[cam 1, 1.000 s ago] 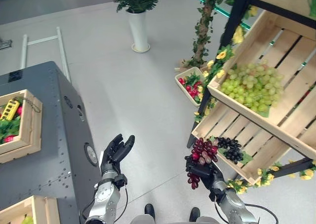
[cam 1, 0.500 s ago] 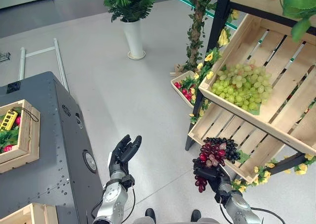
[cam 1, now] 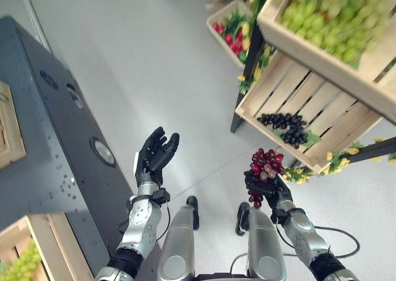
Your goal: Pick up the fruits from the basket on one side to the basket on the other side
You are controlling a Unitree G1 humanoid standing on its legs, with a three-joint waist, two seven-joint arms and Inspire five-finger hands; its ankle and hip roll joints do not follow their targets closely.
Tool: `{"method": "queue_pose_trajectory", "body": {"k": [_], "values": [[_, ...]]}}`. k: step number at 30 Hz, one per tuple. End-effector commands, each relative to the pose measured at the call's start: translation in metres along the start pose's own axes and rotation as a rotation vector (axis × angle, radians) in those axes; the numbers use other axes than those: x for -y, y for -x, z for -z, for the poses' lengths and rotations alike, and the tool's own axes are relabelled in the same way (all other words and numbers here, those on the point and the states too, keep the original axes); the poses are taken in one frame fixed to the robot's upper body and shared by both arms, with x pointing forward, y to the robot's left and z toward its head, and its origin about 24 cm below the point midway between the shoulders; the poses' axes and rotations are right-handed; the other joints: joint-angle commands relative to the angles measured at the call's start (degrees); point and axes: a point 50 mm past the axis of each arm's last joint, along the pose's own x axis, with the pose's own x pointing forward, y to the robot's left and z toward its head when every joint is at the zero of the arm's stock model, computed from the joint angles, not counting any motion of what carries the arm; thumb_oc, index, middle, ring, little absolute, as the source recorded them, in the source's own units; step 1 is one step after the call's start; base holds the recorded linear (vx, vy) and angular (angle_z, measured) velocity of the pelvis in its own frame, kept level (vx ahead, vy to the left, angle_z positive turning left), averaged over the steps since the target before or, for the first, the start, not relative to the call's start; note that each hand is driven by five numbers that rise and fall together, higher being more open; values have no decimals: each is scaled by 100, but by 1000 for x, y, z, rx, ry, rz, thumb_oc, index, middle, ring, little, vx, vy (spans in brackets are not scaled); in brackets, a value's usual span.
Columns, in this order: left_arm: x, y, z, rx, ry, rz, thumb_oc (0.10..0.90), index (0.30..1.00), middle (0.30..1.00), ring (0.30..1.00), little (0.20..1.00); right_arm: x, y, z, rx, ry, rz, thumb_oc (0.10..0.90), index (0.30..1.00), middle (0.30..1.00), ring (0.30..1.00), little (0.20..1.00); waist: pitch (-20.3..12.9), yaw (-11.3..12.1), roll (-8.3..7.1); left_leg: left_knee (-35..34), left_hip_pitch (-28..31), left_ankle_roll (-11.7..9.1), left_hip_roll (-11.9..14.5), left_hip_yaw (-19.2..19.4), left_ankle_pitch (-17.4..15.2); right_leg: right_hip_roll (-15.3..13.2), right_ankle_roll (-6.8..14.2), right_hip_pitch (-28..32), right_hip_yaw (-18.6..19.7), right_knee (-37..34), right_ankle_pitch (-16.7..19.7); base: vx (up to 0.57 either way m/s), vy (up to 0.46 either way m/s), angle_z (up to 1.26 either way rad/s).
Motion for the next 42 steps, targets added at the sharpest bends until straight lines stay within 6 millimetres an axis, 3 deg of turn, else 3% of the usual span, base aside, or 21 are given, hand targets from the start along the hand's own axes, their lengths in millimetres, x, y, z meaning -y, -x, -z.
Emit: {"method": "queue_pose_trajectory", "body": {"k": [1, 6, 9, 16, 23, 31, 37, 42], "values": [[23, 2, -32, 196, 54, 110, 800, 900, 900, 900, 900, -2, -6, -79, 405, -23, 11, 400, 300, 300, 300, 300, -247, -57, 88, 981, -273, 488, -152, 195, -612, 280, -642, 144, -181, 188, 38, -6, 2, 9], [29, 1, -35, 195, 66, 133, 800, 900, 900, 900, 900, 2, -10, -114, 509, 12, 42, 400, 300, 300, 300, 300, -133, -20, 129, 1409, -750, 570, -223, 139, -741, 264, -661, -434, -160, 711, -36, 10, -7, 11], [33, 1, -38, 194, 73, 157, 800, 900, 900, 900, 900, 7, -12, -146, 596, 39, 93, 400, 300, 300, 300, 300, -64, 19, 150, 1719, -1100, 615, -256, 102, -781, 245, -670, -839, -183, 1063, -71, 27, -10, 4], [37, 2, -38, 163, 62, 186, 800, 900, 900, 900, 900, 46, -4, -195, 712, 47, 298, 400, 300, 300, 300, 300, -54, 171, 114, 2120, -1399, 740, -314, 36, -990, 198, -666, -1173, -225, 1495, -136, 49, 6, 6], [31, 5, -39, 141, 34, 197, 800, 900, 900, 900, 900, 85, -1, -206, 627, 74, 469, 400, 300, 300, 300, 300, -9, 320, 28, 2308, -1334, 744, -355, -96, -989, 154, -667, -961, -348, 1530, -104, 66, -25, 5], [24, 7, -41, 108, -26, 217, 800, 900, 900, 900, 900, 141, 3, -226, 404, 273, 750, 400, 300, 300, 300, 300, 79, 600, -102, 2287, -1136, 714, -381, -275, -908, 134, -687, -586, -563, 1411, 2, 25, -48, 13], [24, 12, -37, 88, -38, 231, 800, 900, 900, 900, 900, 165, 12, -235, 284, 378, 889, 400, 300, 300, 300, 300, 80, 693, -78, 2256, -989, 739, -383, -298, -911, 101, -723, -393, -612, 1388, -18, 30, -10, 8], [24, 13, -36, 76, -35, 241, 800, 900, 900, 900, 900, 168, 17, -266, 272, 449, 978, 400, 300, 300, 300, 300, 82, 738, 14, 2270, -977, 750, -380, -278, -894, 56, -749, -391, -591, 1446, -33, 14, 12, 5]]}}
